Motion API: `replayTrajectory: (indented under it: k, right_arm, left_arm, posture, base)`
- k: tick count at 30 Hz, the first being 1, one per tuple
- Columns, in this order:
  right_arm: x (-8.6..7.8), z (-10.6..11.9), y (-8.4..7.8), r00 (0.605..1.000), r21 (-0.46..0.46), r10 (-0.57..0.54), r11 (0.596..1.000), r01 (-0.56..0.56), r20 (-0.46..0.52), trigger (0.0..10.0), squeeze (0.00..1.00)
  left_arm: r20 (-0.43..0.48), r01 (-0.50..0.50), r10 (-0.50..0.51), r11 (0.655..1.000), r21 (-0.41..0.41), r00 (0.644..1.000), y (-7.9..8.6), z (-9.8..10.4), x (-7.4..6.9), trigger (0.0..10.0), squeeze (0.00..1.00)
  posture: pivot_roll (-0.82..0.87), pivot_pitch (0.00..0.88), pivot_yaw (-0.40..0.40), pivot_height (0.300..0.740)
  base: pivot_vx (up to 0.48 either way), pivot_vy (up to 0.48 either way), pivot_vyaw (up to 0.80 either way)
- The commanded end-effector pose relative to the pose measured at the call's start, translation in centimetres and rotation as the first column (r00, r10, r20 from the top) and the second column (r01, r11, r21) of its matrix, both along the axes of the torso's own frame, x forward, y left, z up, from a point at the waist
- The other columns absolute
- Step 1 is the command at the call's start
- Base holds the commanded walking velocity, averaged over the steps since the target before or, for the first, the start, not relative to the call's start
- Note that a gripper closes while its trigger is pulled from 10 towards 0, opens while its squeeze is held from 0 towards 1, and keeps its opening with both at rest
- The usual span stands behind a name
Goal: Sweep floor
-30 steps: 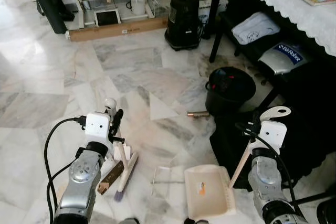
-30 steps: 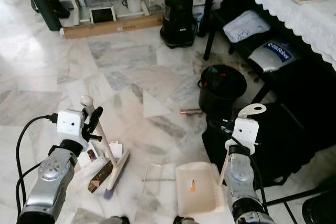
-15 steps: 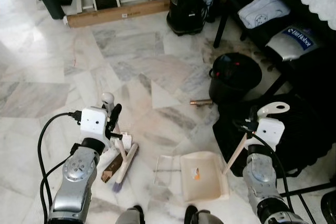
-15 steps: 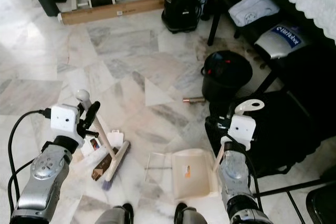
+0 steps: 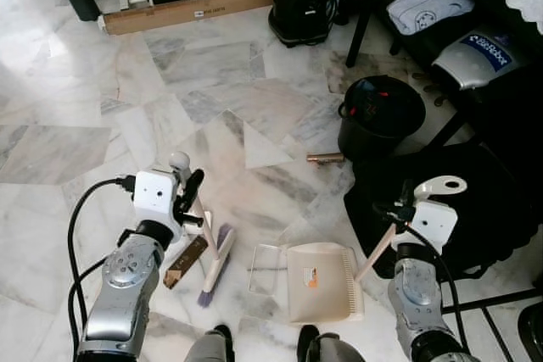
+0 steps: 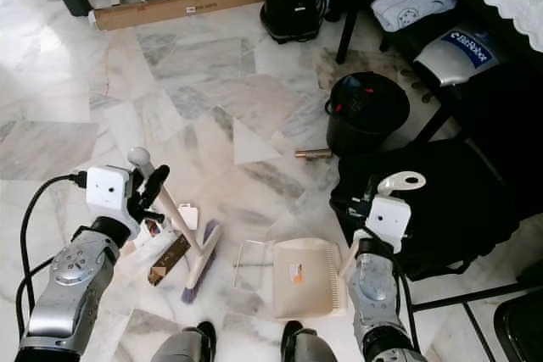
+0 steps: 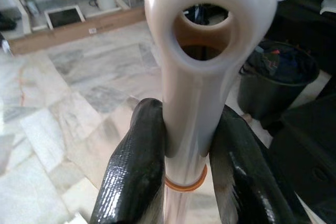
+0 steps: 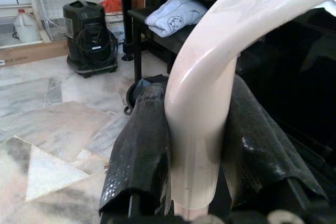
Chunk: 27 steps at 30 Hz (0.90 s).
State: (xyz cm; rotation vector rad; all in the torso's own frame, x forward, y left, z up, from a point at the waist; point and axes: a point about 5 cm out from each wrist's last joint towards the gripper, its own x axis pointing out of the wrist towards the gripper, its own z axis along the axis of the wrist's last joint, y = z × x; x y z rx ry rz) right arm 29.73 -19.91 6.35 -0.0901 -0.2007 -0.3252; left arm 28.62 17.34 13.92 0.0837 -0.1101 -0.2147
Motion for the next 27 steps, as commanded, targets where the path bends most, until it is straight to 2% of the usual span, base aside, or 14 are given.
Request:
replayTrajectory:
  k: [1, 6, 10, 16, 17, 20, 22, 27]
  right_arm:
    - [-0.8, -1.2, 0.2, 0.998, -0.005, 0.009, 1.0, -0.009, -0.054, 10.0, 0.0]
    - [-0.6, -1.2, 0.3, 0.998, -0.005, 0.009, 1.0, -0.009, -0.056, 10.0, 0.0]
    - [-0.1, -0.7, 0.2, 0.999, -0.008, 0.009, 1.0, -0.009, -0.048, 10.0, 0.0]
    - [0.3, -0.5, 0.2, 0.998, -0.01, 0.009, 1.0, -0.01, -0.056, 10.0, 0.0]
    - [0.3, -0.4, 0.1, 0.998, -0.011, 0.01, 1.0, -0.01, -0.056, 10.0, 0.0]
    - [0.4, -0.4, 0.1, 0.998, -0.012, 0.01, 1.0, -0.011, -0.055, 10.0, 0.0]
    - [0.5, -0.3, 0.0, 0.998, -0.014, 0.01, 1.0, -0.011, -0.057, 10.0, 0.0]
    - [0.7, -0.1, -0.1, 0.999, -0.017, 0.01, 1.0, -0.011, -0.053, 10.0, 0.0]
  left_arm:
    - [-0.068, 0.039, -0.041, 0.999, -0.036, 0.997, -0.3, -0.7, -0.2, 10.0, 0.0]
    - [-0.09, 0.048, -0.054, 0.996, -0.072, 0.994, -0.3, -0.7, 0.0, 10.0, 0.0]
    - [-0.13, 0.054, -0.077, 0.984, -0.168, 0.989, -0.1, -0.5, 0.4, 10.0, 0.0]
    - [-0.181, 0.109, -0.171, 0.945, -0.307, 0.968, -0.9, -0.5, 0.9, 10.0, 0.0]
    - [-0.181, 0.141, -0.204, 0.94, -0.312, 0.962, -1.3, -0.5, 0.8, 10.0, 0.0]
    - [-0.176, 0.152, -0.219, 0.932, -0.33, 0.96, -1.6, -0.2, 0.8, 10.0, 0.0]
    - [-0.163, 0.148, -0.235, 0.896, -0.42, 0.958, -1.8, 0.4, 1.2, 10.0, 0.0]
    - [-0.132, 0.137, -0.21, 0.898, -0.417, 0.969, -1.4, 1.2, 1.9, 10.0, 0.0]
  posture:
    - [0.29, 0.292, 0.0, 0.74]
    - [0.29, 0.283, -0.001, 0.74]
    - [0.3, 0.271, -0.001, 0.74]
    - [0.29, 0.251, -0.003, 0.74]
    - [0.29, 0.245, -0.004, 0.74]
    - [0.29, 0.243, -0.005, 0.74]
    - [0.29, 0.228, -0.008, 0.74]
    - [0.29, 0.207, -0.015, 0.74]
  base:
    - [0.0, 0.0, 0.0]
    - [0.0, 0.0, 0.0]
    - [0.0, 0.0, 0.0]
    - [0.0, 0.0, 0.0]
    - [0.0, 0.0, 0.0]
    - [0.0, 0.0, 0.0]
    - [0.0, 0.0, 0.0]
    - [0.0, 0.0, 0.0]
